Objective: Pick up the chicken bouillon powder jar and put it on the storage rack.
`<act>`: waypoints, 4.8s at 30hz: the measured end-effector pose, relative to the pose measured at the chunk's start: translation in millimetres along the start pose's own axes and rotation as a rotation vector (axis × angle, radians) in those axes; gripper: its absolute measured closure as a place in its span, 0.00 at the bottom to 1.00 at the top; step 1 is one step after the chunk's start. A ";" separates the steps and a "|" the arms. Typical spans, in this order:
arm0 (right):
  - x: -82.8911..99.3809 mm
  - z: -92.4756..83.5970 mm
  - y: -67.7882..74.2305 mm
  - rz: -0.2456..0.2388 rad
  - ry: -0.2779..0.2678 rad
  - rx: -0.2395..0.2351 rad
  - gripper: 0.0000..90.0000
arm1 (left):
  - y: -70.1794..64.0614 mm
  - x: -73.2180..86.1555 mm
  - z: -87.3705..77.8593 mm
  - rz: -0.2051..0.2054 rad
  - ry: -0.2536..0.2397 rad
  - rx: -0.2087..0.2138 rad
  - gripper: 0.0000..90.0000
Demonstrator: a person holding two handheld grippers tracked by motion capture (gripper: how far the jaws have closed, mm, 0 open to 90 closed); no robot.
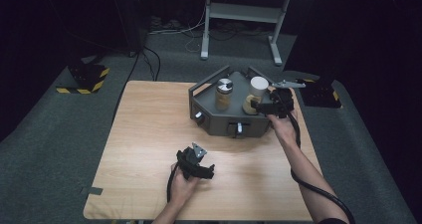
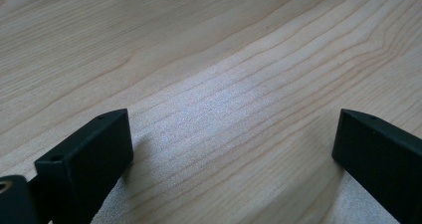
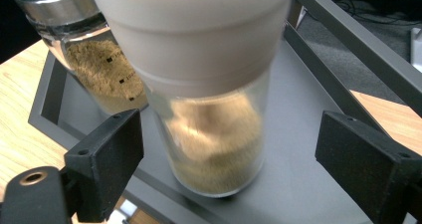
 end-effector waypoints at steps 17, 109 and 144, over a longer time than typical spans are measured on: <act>25.8 -21.2 -5.2 -0.034 -0.012 -0.026 0.13 | 0.0 -0.1 -0.1 0.000 0.001 0.000 0.03; 197.4 -10.0 -17.6 0.006 0.122 0.080 0.15 | -1.5 -0.2 1.0 -0.008 -0.001 -0.006 0.02; 197.1 -8.4 -13.2 -0.024 0.140 0.098 0.14 | -1.7 -0.2 1.0 -0.007 -0.001 -0.007 0.02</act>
Point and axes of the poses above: each handheld gripper's, and its own axes: z roughly forward along the jaws, x roughly out of its underside, y roughly to its left, the point moved 7 cm from there along z, roughly forward along the jaws, and after that the axes turned 14 degrees about z, right-handed, at the moved point
